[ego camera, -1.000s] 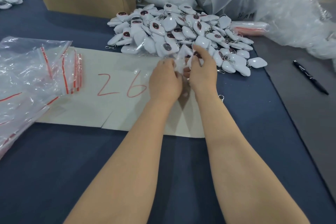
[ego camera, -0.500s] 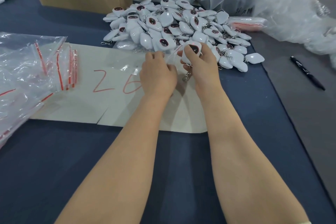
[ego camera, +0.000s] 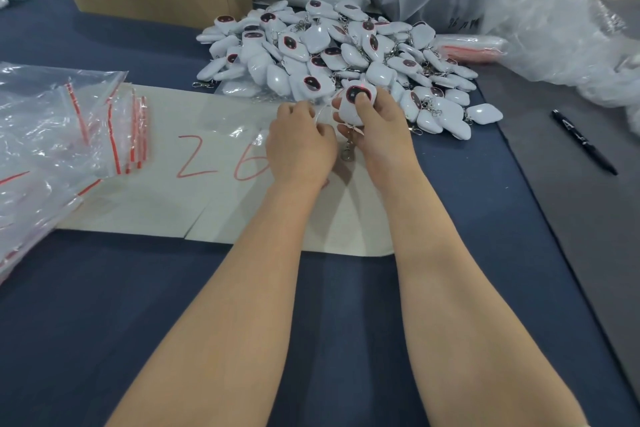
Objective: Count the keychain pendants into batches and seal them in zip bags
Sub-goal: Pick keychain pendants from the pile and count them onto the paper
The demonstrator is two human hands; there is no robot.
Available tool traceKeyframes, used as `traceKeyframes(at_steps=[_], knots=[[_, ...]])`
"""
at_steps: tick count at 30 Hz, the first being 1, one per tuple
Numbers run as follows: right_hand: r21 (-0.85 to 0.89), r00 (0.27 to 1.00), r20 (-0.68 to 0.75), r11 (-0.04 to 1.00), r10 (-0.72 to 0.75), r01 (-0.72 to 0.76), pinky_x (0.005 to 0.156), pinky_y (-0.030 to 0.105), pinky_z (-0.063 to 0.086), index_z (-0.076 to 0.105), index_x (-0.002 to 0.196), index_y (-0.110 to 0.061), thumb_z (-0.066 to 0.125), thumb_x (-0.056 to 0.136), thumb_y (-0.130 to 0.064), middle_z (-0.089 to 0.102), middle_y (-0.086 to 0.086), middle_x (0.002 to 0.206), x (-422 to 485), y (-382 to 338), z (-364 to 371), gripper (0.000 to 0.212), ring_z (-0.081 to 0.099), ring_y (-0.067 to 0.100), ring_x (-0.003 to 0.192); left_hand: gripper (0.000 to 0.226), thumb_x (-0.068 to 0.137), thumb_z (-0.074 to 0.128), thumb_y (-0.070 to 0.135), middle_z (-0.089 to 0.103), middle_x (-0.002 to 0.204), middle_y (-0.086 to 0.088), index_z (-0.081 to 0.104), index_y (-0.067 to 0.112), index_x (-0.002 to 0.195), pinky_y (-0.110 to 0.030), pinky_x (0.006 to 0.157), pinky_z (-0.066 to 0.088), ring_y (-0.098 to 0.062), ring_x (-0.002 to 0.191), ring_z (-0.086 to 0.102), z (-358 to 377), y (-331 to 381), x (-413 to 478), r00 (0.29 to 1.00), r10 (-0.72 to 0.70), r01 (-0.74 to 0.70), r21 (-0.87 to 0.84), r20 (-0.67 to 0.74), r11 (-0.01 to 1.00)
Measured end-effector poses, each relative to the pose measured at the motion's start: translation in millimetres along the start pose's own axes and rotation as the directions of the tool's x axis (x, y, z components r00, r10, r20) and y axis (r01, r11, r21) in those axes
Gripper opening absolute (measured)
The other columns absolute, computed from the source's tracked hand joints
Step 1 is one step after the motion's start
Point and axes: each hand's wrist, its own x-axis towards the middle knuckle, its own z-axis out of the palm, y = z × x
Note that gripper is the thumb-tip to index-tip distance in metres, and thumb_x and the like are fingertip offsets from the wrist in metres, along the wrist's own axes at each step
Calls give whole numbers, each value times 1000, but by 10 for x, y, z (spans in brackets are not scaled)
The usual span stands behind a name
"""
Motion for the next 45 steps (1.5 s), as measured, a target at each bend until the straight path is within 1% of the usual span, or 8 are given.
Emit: traceKeyframes(at_steps=[15,22,26,29,33,38,42,45], knots=[[-110,993,-100,992,-66,55,88,39,53,53,102,-11,51,92,0,65,7,96,17,-13,14,15,65,18,84,21,87,53,20,60,110,-11,57,10,105,-40,87,44,-33,104,53,-50,-21,28,999,10,-13,104,31,994],[-85,981,-18,977,-196,193,69,34,42,59,82,-22,62,91,-11,56,3,80,-113,-136,192,14,48,17,73,8,86,51,16,61,92,-10,54,11,90,-31,68,36,-33,87,56,-83,33,0,999,2,-3,29,39,1000],[-268,980,-135,957,-147,107,84,35,52,53,102,-13,66,88,-15,64,9,90,-83,-28,217,20,61,24,83,6,86,53,15,57,78,-2,56,10,86,-26,64,35,-23,74,50,-115,33,59,992,-126,125,-242,9,962],[-412,973,-154,906,-174,97,58,7,39,37,103,-12,69,84,-17,57,4,79,-81,39,180,38,53,19,69,7,87,54,16,52,69,4,53,10,83,-16,55,33,-17,66,48,-140,14,95,982,-186,162,-354,-34,921],[-493,978,-72,860,-194,134,55,9,36,50,103,-17,68,86,-20,54,-6,64,-82,40,150,25,50,6,59,13,89,54,24,51,71,5,51,12,84,-22,61,30,-20,73,48,-123,50,57,993,-97,75,-282,-65,956],[-515,980,-24,843,-197,156,74,15,39,56,127,-15,57,94,-18,64,-4,92,-56,-43,104,33,57,12,86,19,89,52,33,63,88,-4,55,14,88,-35,74,47,-29,85,58,-103,44,21,999,-41,39,-150,-7,988],[-551,993,-27,830,-115,82,58,16,36,52,110,-8,63,90,-21,63,2,88,-72,-29,79,27,55,15,80,15,87,55,31,62,84,-1,55,16,88,-34,72,47,-26,83,58,-145,70,9,996,-8,-6,-153,-90,988],[-487,994,22,867,-107,104,67,22,45,66,90,-11,58,91,-15,69,-1,81,-100,-70,103,9,60,12,74,14,86,57,31,58,75,5,53,17,84,-33,71,46,-24,80,58,-169,125,-10,993,30,-52,-196,-115,979]])
